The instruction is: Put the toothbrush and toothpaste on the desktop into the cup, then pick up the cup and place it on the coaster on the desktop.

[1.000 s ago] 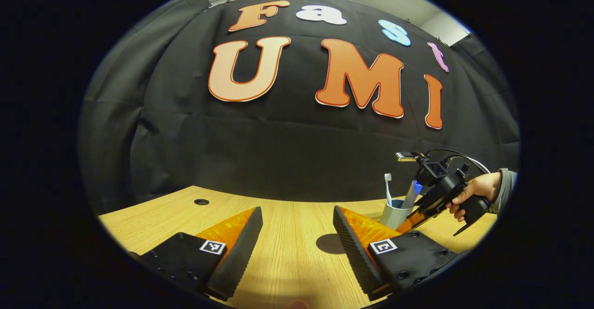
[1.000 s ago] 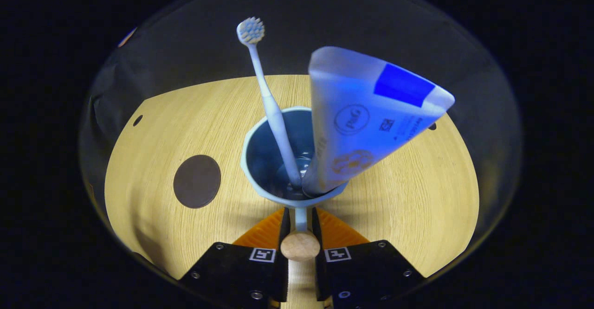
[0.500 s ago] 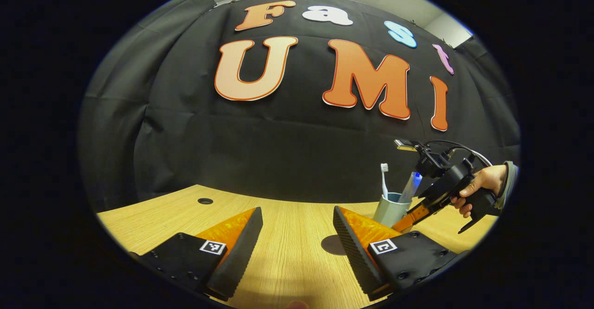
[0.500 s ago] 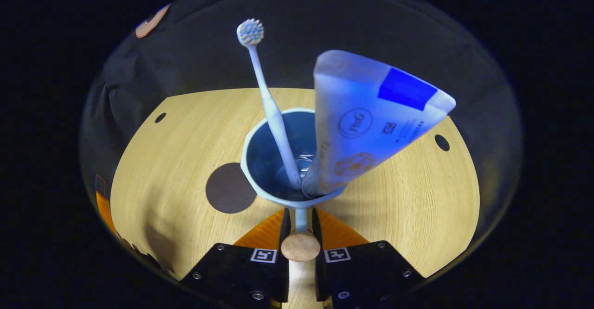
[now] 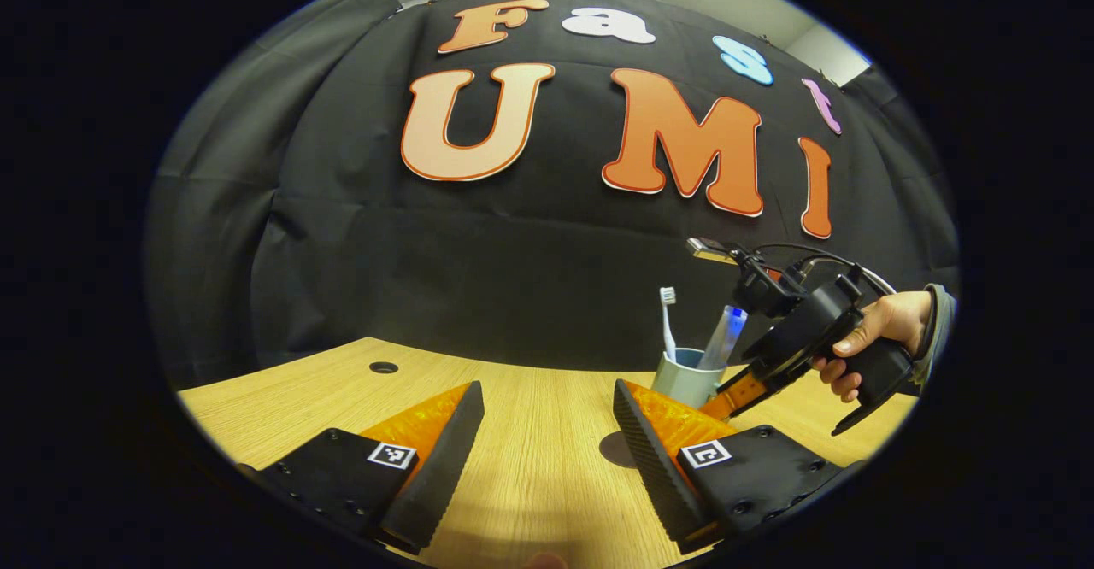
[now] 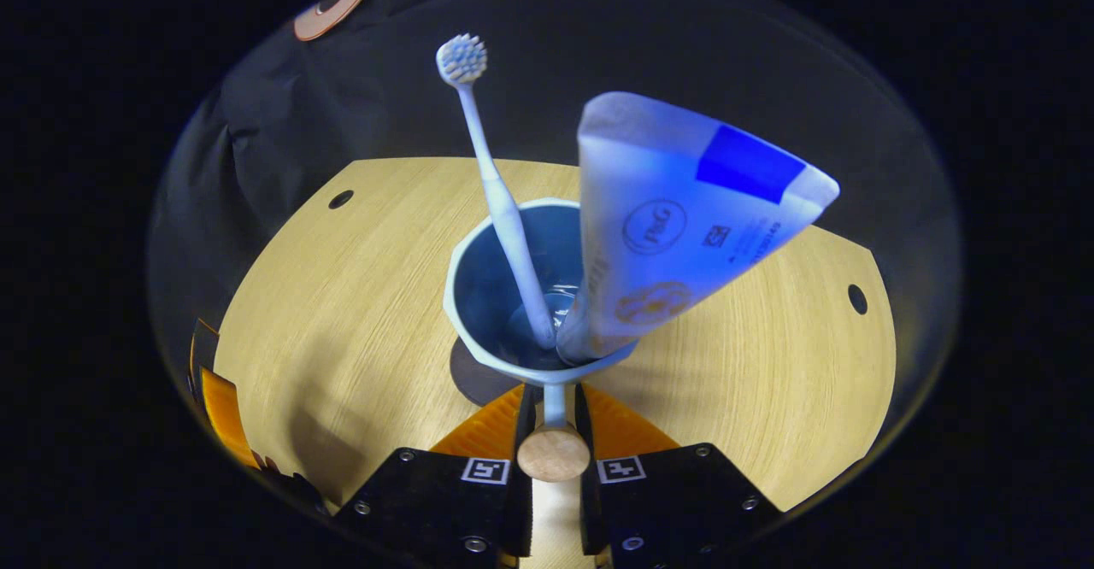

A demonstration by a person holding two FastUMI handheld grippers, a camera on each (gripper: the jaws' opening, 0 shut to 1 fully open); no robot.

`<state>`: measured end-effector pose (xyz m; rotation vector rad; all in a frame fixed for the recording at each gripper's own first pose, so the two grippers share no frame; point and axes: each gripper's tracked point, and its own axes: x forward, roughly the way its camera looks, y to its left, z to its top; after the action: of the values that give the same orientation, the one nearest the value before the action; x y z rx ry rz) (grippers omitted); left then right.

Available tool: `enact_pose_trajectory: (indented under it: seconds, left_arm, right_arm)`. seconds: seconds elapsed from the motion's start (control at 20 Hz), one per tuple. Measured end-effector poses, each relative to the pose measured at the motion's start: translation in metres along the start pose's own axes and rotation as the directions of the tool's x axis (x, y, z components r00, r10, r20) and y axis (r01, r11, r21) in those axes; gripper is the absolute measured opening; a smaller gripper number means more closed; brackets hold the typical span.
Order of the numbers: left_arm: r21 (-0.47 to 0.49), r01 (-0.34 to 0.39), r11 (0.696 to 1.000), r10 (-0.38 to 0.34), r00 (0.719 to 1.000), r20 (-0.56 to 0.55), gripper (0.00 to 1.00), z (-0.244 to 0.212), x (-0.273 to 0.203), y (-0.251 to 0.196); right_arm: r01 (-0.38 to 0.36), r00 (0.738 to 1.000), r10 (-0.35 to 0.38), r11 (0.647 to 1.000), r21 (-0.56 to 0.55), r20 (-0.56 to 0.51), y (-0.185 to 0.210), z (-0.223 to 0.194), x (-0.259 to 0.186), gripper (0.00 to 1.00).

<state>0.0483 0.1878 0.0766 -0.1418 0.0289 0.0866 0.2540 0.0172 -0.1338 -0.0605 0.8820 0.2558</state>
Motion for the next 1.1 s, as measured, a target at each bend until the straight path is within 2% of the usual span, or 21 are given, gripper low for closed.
enact_pose_trajectory:
  seconds: [0.5, 0.7, 0.8, 0.85, 0.9, 1.05, 1.1]
  left_arm:
    - [0.007, -0.011, 1.0, 0.011, 1.0, -0.012, 0.97, -0.005, 0.004, 0.004]
    - [0.006, -0.008, 1.0, 0.008, 1.0, -0.011, 0.97, -0.005, 0.004, 0.003]
    - [0.013, -0.014, 1.0, 0.015, 1.0, -0.017, 0.97, -0.008, 0.003, 0.004]
    - [0.015, -0.015, 1.0, 0.015, 1.0, -0.024, 0.96, -0.01, 0.003, 0.004]
    - [0.014, -0.013, 1.0, 0.013, 1.0, -0.028, 0.97, -0.01, 0.004, 0.004]
    - [0.011, -0.013, 1.0, 0.013, 1.0, -0.021, 0.97, -0.007, 0.003, 0.003]
    - [0.008, -0.011, 1.0, 0.012, 1.0, -0.018, 0.97, -0.006, 0.002, 0.002]
  right_arm:
    - [-0.021, 0.997, 0.016, 0.998, -0.061, -0.074, -0.008, 0.001, -0.009, 0.23]
    - [-0.036, 0.997, 0.031, 0.997, -0.061, -0.076, -0.007, 0.001, -0.008, 0.25]
    - [-0.048, 0.998, 0.045, 0.997, -0.065, -0.051, -0.006, 0.003, -0.014, 0.31]
    - [-0.044, 0.999, 0.042, 0.996, -0.073, -0.027, -0.005, 0.007, -0.015, 0.29]
    - [-0.041, 0.999, 0.041, 0.996, -0.077, -0.005, -0.005, 0.011, -0.017, 0.41]
    - [-0.063, 0.996, 0.067, 0.996, -0.069, 0.054, -0.001, 0.019, -0.024, 0.55]
    - [-0.071, 0.994, 0.076, 0.995, -0.069, 0.076, 0.0, 0.021, -0.026, 0.67]
